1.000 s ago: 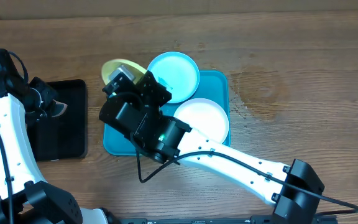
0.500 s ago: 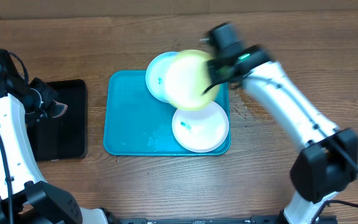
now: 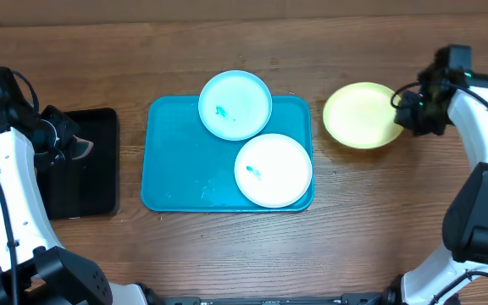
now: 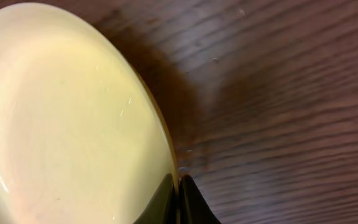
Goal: Clean dirty plates on tray and stack at the side
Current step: 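Move the right gripper to the light blue plate and grip its rim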
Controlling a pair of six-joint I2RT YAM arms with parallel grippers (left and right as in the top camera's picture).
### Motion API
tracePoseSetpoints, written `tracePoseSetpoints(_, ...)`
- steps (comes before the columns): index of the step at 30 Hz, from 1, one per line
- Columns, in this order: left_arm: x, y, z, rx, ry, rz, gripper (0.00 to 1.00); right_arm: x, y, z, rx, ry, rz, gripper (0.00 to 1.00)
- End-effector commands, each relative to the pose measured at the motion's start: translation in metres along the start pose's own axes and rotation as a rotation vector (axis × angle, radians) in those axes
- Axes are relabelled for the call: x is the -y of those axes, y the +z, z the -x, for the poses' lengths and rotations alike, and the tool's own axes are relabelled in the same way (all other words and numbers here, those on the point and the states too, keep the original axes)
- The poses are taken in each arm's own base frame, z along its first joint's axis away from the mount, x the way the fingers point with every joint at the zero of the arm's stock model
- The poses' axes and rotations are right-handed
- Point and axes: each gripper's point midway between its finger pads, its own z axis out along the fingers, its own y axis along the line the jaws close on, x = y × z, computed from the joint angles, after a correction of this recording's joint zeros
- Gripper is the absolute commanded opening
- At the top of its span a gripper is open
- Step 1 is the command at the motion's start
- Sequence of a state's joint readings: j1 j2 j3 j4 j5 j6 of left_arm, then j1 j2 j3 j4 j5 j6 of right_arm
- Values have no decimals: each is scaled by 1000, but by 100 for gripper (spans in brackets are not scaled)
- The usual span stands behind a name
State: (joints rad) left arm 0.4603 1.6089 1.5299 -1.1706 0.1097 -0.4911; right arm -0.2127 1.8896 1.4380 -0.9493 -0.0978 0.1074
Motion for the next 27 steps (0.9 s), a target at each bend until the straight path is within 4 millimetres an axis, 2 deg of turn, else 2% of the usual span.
tracePoseSetpoints(1, 1, 0, 0, -2, 20, -15, 4, 3, -2, -4, 12, 13, 27, 4)
tracePoseSetpoints(3, 2, 0, 1, 2, 20, -17, 4, 4, 2, -7, 5, 14, 24, 4)
tracePoseSetpoints(4, 2, 0, 2, 5, 20, -19, 4, 5, 2, -8, 2, 14, 24, 14)
tracePoseSetpoints(5, 2, 0, 2, 7, 21, -20, 4, 4, 2, -8, 2, 13, 25, 26)
tracePoseSetpoints(6, 3, 0, 2, 7, 21, -23, 4, 1, -1, -8, -3, 12, 33, 56)
tracePoseSetpoints(7, 3, 0, 2, 6, 21, -25, 4, -1, -2, -8, -7, 13, 48, 66)
tracePoseSetpoints(10, 4, 0, 3, 8, 21, -27, 4, -20, -15, -1, -2, 8, 142, 67)
tracePoseSetpoints(14, 5, 0, 4, 12, 22, -30, 4, -76, -46, 21, 62, -64, 389, 68)
tracePoseSetpoints(18, 4, 0, 4, 12, 22, -29, 4, -133, -58, 39, 184, -207, 489, 78)
tracePoseSetpoints(23, 4, 0, 4, 12, 23, -30, 4, -209, -46, 32, 269, -377, 505, 82)
tracePoseSetpoints(26, 4, 0, 4, 12, 22, -29, 4, -246, -23, 23, 295, -385, 454, 82)
tracePoseSetpoints(27, 4, 0, 3, 11, 22, -29, 4, -261, -5, 17, 309, -385, 407, 82)
